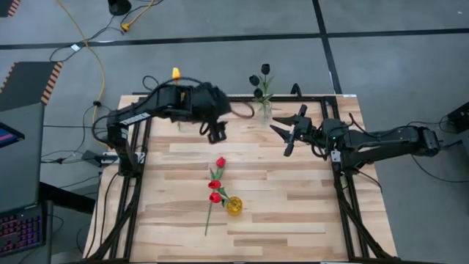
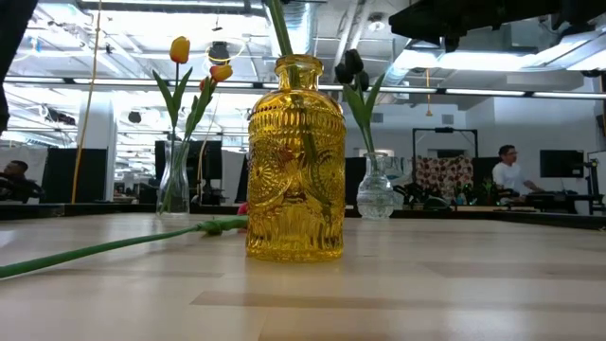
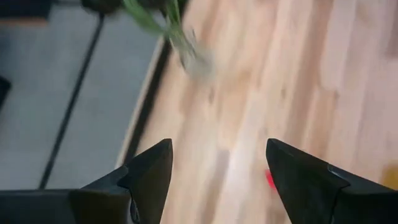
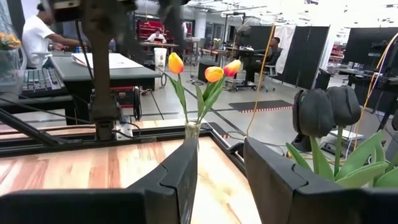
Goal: Sort flowers into vase by color
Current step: Put the red flower into the yellow vase
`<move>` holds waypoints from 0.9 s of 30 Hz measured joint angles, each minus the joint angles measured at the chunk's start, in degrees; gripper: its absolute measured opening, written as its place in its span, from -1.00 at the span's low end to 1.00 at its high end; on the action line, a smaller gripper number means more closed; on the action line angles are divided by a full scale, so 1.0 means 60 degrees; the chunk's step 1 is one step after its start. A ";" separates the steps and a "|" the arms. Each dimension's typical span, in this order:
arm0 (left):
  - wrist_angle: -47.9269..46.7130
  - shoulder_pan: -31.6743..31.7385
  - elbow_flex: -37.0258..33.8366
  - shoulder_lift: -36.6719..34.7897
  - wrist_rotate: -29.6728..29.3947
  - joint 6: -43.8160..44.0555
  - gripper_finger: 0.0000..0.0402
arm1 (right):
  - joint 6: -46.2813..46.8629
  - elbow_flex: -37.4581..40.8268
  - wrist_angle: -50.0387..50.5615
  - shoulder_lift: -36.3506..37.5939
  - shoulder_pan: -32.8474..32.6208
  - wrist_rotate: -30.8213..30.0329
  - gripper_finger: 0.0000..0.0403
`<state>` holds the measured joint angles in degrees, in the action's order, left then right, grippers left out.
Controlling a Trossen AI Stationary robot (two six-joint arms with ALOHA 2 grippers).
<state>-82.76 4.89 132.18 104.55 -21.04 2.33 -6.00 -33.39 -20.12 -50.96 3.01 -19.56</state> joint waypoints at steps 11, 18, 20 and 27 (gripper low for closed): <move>-0.1213 -0.1616 -0.0011 -0.0004 -0.0080 0.1491 0.06 | 0.0002 0.0000 0.0003 -0.0003 -0.0004 0.0001 -0.22; -0.1191 -0.2735 -0.1138 -0.0221 -0.0519 0.2206 -0.06 | 0.0004 0.0000 0.0005 -0.0003 -0.0004 0.0001 -0.22; -0.1212 -0.2951 -0.2006 -0.0515 -0.0593 0.2383 -0.07 | 0.0016 0.0000 0.0001 -0.0003 -0.0004 0.0001 -0.22; 0.0052 -0.3188 -0.6038 -0.2190 -0.0538 0.3637 -0.08 | 0.0095 0.0000 0.0064 -0.0003 -0.0189 0.0001 -0.22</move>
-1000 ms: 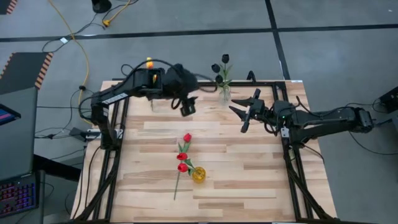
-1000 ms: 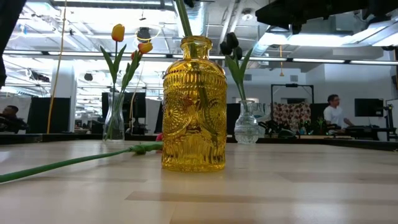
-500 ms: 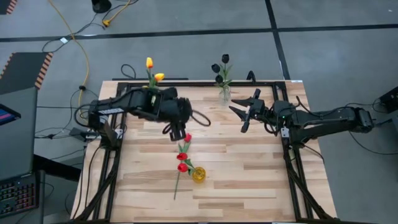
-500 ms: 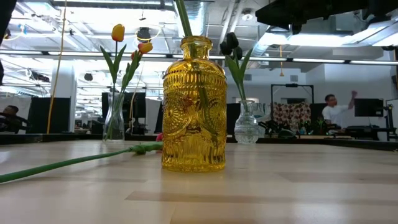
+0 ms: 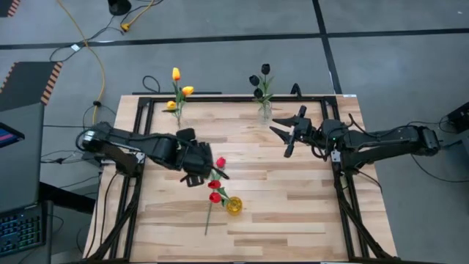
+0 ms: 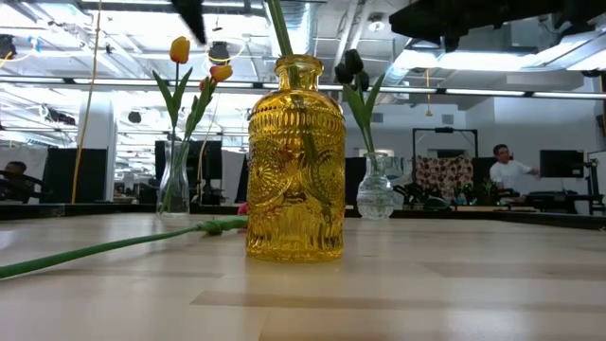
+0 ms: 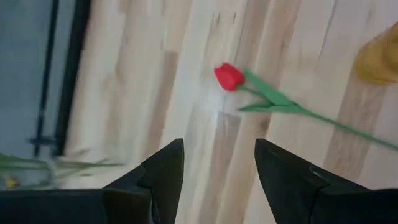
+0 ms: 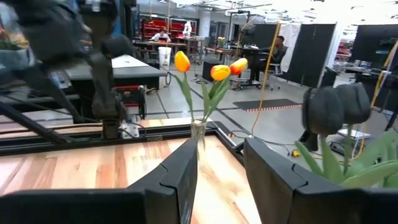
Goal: Sort flowers into vase by color
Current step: Put the red flower into the yellow vase
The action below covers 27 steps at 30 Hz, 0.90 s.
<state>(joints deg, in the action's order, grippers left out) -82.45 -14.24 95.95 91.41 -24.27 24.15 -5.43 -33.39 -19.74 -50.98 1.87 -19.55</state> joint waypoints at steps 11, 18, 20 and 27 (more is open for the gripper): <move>0.6069 0.0228 -0.7279 -0.3595 0.2039 0.4648 -0.08 | -0.0010 0.0000 -0.0293 0.0000 -0.0066 0.0018 -0.22; 1.0057 0.0230 -0.9788 -0.3692 0.2147 0.6014 -0.08 | 0.0255 -0.0004 -0.0526 0.0003 -0.0066 0.0019 -0.22; 1.0941 0.0213 -1.0117 -0.3515 0.2257 0.5564 -0.08 | 0.0558 -0.0004 -0.0524 0.0003 -0.0065 0.0018 -0.22; 1.1531 0.0056 -1.0035 -0.2694 0.2308 0.3767 -0.08 | 0.1131 -0.0004 -0.0524 0.0000 -0.0076 0.0029 -0.22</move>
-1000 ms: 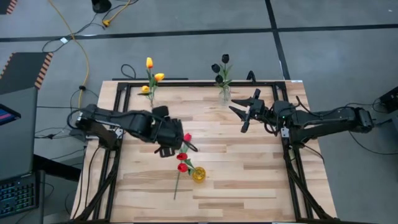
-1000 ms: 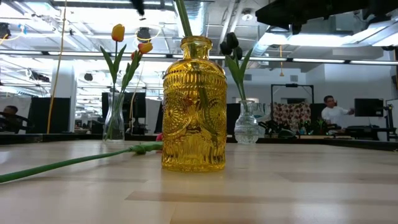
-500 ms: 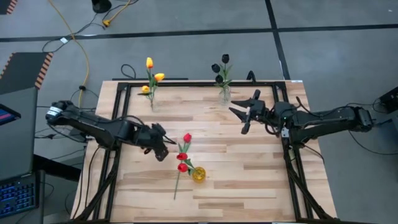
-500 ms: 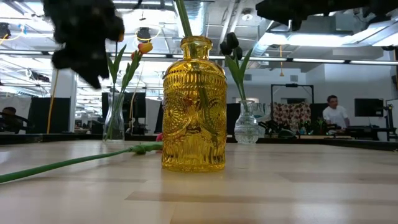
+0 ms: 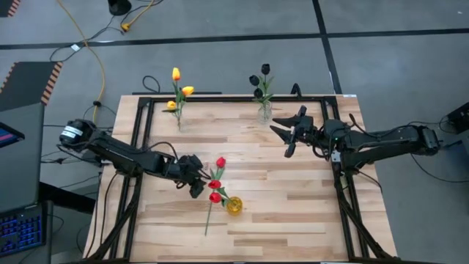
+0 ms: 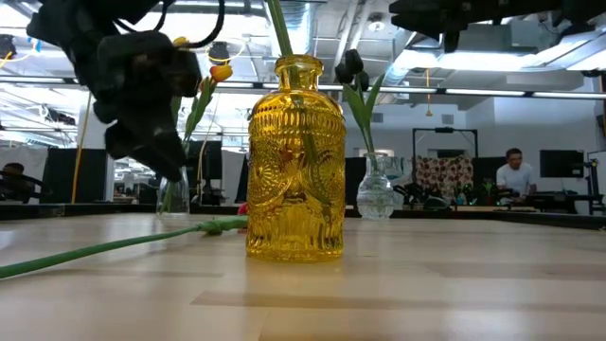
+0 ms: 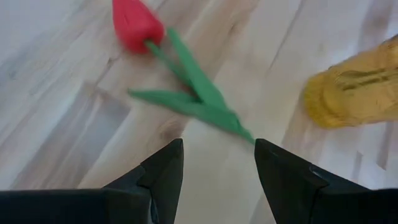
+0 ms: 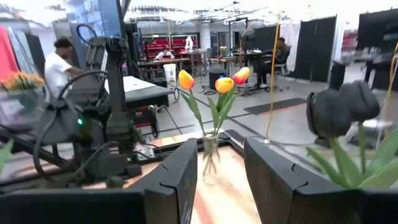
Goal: Sort flowers into vase by color
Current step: Put the red flower into the yellow vase
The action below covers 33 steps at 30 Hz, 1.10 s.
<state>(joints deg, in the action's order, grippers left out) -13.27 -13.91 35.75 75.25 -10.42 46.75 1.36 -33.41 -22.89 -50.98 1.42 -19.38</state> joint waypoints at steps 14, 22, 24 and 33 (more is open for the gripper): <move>0.1118 -0.0685 0.0951 0.1971 -0.0327 0.1065 -0.08 | 0.0614 0.0000 0.0031 0.0000 0.0001 0.0015 -0.22; 0.0078 -0.0937 0.2403 0.3330 -0.0286 0.1635 -0.08 | 0.0614 0.0000 0.0064 0.0000 0.0002 0.0015 -0.22; -0.0837 -0.0937 0.2862 0.3605 -0.0231 0.1665 -0.08 | 0.0610 0.0000 0.0087 0.0000 0.0002 0.0015 -0.22; -0.2537 -0.0941 0.3971 0.4042 -0.0812 0.1879 -0.08 | 0.0610 0.0000 0.0152 0.0000 0.0000 0.0015 -0.22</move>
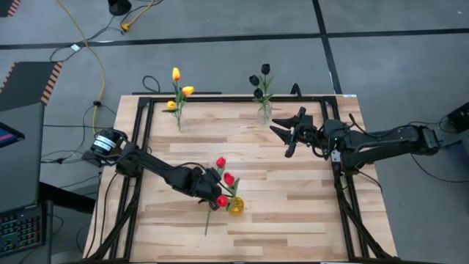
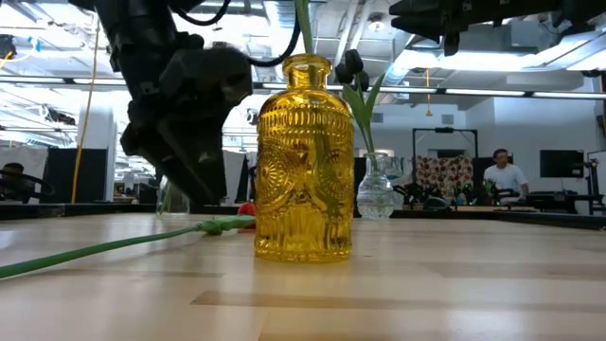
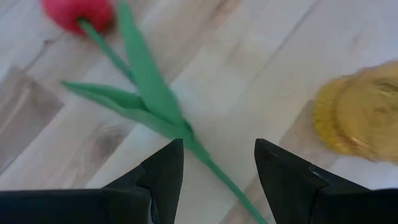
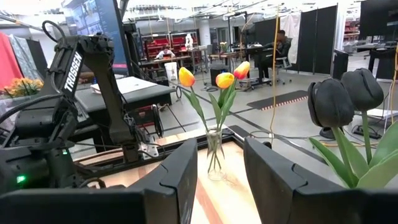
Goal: Sort flowers into vase by color
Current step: Put the red flower into the yellow vase
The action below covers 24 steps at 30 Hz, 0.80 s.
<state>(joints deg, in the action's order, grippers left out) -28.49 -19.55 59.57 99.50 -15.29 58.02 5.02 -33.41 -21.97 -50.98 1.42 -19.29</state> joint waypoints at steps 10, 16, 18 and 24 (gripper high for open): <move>-0.0284 -0.0289 0.0000 0.0052 -0.0577 0.1032 -0.08 | 0.0000 0.0000 0.0163 0.0000 0.0000 -0.0004 -0.22; -0.0161 -0.0391 -0.0007 0.0453 -0.0606 0.1365 -0.08 | -0.0002 0.0000 0.0163 0.0000 0.0002 -0.0007 -0.22; -0.0084 -0.0404 -0.0011 0.0580 -0.0618 0.1381 -0.08 | 0.0000 0.0000 0.0164 0.0004 -0.0002 -0.0008 -0.22; 0.0050 -0.0430 -0.0010 0.0823 -0.0718 0.1540 -0.08 | 0.0000 0.0000 0.0205 0.0000 -0.0001 -0.0022 -0.22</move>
<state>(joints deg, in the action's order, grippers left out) -28.19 -22.13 59.51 104.44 -19.60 67.26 5.02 -33.41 -20.74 -50.98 1.42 -19.42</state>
